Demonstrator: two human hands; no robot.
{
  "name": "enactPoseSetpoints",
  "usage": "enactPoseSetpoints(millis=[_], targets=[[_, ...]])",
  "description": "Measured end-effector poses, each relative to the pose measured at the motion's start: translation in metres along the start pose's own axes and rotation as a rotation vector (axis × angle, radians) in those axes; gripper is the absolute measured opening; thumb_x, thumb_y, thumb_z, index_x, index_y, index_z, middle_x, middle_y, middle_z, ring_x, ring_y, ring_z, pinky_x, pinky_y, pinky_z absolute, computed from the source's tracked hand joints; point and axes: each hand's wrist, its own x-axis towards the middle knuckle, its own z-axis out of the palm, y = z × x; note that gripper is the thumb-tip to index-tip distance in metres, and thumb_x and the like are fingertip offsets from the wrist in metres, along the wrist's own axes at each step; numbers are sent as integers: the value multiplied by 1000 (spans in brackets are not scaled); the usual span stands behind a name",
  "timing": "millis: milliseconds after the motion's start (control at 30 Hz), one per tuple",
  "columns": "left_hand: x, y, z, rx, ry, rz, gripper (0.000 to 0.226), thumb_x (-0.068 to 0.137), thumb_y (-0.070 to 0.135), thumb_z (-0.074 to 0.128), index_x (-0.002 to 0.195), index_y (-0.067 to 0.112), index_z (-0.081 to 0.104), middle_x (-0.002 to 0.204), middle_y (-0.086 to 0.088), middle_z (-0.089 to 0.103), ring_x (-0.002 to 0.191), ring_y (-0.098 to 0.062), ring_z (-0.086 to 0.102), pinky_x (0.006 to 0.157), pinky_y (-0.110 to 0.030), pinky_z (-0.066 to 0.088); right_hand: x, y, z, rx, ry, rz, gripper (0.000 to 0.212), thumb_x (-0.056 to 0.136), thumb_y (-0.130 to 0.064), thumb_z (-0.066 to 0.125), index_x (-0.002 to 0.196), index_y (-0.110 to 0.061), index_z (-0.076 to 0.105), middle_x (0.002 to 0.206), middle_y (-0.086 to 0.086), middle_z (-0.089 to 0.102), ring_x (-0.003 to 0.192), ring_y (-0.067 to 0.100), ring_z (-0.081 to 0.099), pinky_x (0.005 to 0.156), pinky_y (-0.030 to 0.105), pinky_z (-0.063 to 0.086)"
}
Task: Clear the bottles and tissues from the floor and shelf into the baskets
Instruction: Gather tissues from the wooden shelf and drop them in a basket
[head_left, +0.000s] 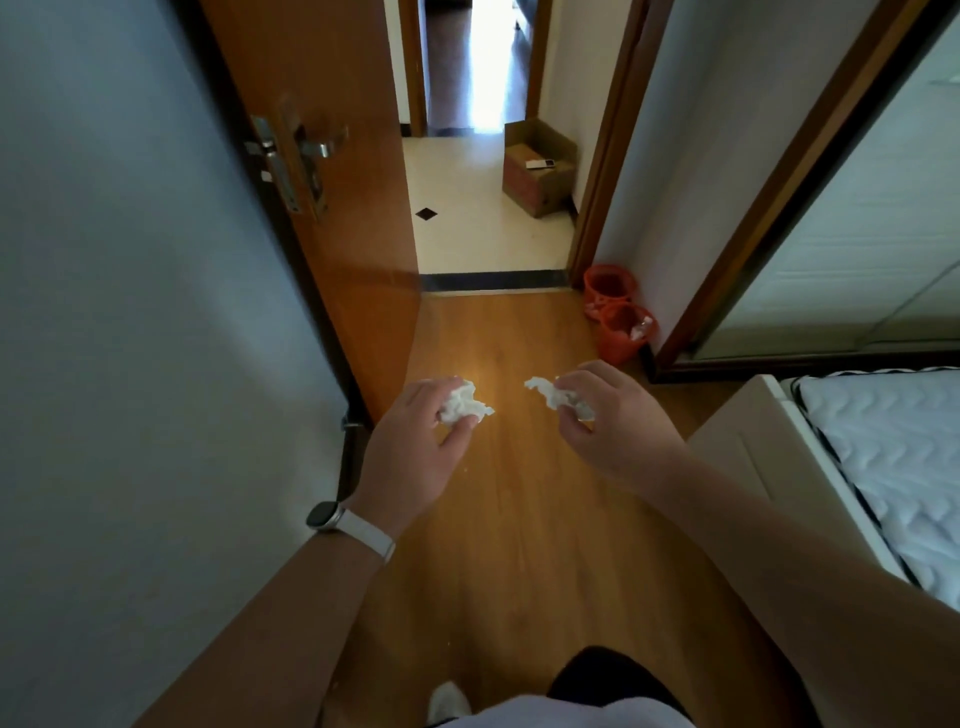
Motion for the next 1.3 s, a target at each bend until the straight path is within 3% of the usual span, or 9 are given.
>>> enactPoseSetpoints(millis=[233,433,600,767,967,1067,1200,1300], targets=[[95,-20,51,-28,-56,-23,44,91,35,66,132,27,53,126,8,57,104,-3,56,79,-18,55,68,70,12,11,41,26,25,88,-22,65,113,-21,63,108,-8,59,90,6,56,71,15,51],[196,-9,104,41,-82,-16,42,90,40,65,129,31,52,117,20,51,101,-3,55,77,-18,53,148,150,7,90,36,81,27,89,-19,66,115,-16,64,110,-4,59,94,11,57,75,26,54],[289,13,141,105,-96,45,41,89,40,68,127,36,51,121,13,58,96,5,53,71,1,43,211,219,-23,108,72,80,28,88,-18,66,116,-15,64,110,-3,60,94,11,56,76,19,50],[352,25,175,126,-122,76,41,90,39,68,128,33,53,124,10,59,100,2,53,70,-3,46,251,276,-37,103,87,137,28,89,-21,66,117,-19,62,113,-7,60,96,6,54,71,4,36],[416,23,203,119,-129,86,41,89,40,67,127,33,53,123,12,58,101,0,53,66,2,42,295,322,-34,101,86,183,29,90,-25,66,118,-24,61,115,-10,59,99,6,55,75,4,33],[440,11,217,89,-142,87,41,89,41,65,127,32,53,123,10,59,102,-2,55,71,-3,47,319,334,-25,96,83,177,29,90,-26,66,118,-24,60,114,-10,59,97,7,55,73,3,35],[484,-13,239,35,-179,92,43,90,45,60,130,30,54,122,9,60,105,-9,59,80,-24,58,357,354,-13,85,81,180,28,90,-24,66,117,-22,61,115,-8,59,97,7,55,78,12,43],[530,-30,256,-9,-211,100,42,91,40,63,131,30,54,123,9,59,106,-9,60,80,-25,59,391,374,-4,51,102,221,26,90,-23,66,115,-22,62,114,-6,60,96,4,51,78,19,49]])
